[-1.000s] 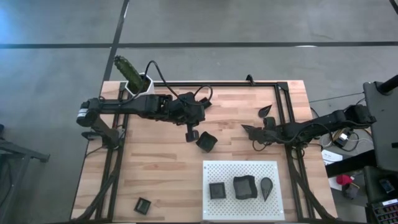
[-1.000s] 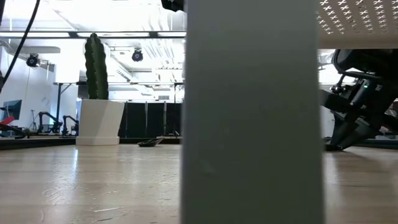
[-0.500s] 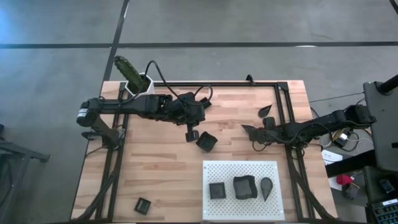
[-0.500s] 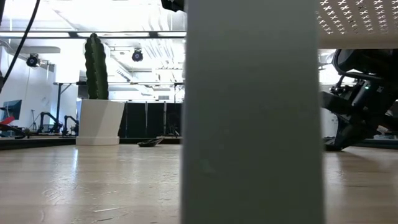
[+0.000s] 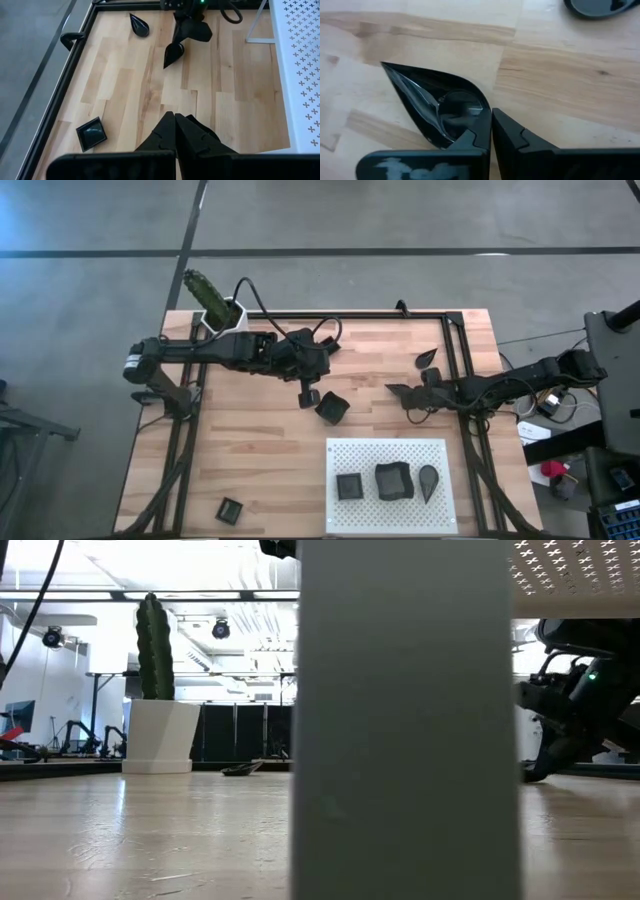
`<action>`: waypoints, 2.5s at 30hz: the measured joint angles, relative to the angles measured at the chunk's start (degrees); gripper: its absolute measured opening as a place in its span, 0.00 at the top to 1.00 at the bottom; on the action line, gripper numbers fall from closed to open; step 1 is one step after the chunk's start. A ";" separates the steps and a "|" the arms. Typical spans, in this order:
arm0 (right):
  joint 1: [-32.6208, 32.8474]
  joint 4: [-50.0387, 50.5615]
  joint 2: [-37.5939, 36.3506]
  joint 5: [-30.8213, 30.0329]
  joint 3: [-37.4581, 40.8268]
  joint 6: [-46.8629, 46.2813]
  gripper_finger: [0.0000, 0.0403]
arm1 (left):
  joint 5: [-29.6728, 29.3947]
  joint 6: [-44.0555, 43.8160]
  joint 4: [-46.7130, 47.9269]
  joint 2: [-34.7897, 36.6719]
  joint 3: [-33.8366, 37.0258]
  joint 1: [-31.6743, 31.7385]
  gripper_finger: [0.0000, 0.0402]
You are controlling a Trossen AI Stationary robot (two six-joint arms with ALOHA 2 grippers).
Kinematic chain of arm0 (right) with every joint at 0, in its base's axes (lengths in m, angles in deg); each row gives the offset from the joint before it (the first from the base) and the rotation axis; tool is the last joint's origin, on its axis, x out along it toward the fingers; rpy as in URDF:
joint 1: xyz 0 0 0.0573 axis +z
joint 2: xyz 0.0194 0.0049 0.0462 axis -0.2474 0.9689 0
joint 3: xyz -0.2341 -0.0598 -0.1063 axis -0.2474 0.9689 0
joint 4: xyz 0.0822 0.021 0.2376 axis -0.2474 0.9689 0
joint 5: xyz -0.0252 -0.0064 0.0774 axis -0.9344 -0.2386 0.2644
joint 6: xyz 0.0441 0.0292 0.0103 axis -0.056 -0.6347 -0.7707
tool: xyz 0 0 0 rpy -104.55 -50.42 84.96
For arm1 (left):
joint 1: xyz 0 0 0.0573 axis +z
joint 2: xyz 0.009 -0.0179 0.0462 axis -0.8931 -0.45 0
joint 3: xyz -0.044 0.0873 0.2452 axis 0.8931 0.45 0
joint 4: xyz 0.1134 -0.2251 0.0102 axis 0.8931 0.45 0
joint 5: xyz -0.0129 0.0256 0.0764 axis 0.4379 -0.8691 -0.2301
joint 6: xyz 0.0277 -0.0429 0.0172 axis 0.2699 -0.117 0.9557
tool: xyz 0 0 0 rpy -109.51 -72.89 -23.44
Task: Pick & Place Mini shaped plates
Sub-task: Stack the drop-shaped plate on top of the drop-shaped plate on the shelf
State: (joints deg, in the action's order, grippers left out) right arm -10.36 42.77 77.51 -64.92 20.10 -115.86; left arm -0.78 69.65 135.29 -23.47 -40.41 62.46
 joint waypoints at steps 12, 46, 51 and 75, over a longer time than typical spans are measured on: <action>0.00 1.03 -7.02 -0.44 -0.02 4.98 0.98 | 0.00 0.01 0.00 0.00 0.00 0.02 1.00; -0.04 49.30 -11.76 16.15 -47.84 42.39 0.98 | 0.01 1.17 0.00 0.00 0.00 0.00 1.00; -0.02 52.94 -11.05 26.61 -52.86 53.58 0.98 | 0.01 0.73 -0.08 0.00 0.00 -0.01 1.00; 1.78 46.89 0.31 56.37 -52.71 69.79 0.98 | 0.02 0.94 -2.14 0.00 0.13 -0.02 1.00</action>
State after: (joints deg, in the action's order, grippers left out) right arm -8.58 89.66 77.81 -8.54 -32.61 -46.07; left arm -0.76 70.60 133.14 -23.47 -40.28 62.44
